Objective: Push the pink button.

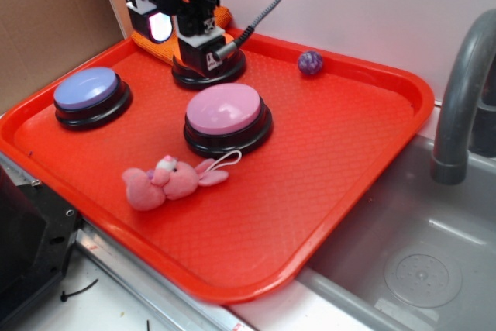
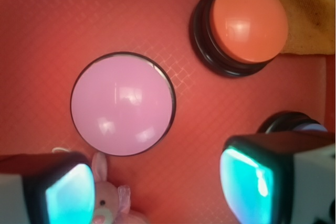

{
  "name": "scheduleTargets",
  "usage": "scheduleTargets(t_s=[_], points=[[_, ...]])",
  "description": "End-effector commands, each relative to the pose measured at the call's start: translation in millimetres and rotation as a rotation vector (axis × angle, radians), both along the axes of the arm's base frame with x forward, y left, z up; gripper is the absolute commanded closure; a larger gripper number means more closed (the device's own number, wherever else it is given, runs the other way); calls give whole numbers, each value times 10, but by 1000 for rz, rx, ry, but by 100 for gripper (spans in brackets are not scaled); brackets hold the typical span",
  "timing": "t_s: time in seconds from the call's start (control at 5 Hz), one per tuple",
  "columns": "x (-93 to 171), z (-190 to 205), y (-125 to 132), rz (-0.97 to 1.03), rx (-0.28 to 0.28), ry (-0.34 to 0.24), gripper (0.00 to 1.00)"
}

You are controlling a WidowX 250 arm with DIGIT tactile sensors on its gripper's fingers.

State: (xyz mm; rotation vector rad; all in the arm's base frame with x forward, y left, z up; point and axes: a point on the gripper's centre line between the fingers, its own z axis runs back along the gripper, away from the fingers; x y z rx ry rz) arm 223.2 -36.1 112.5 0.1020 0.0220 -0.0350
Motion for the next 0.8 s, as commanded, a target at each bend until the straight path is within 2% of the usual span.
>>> scheduleTargets(t_s=[0.0, 0.6], points=[[75, 267, 26, 17, -26, -93, 0], [-61, 492, 144, 93, -34, -111, 0]])
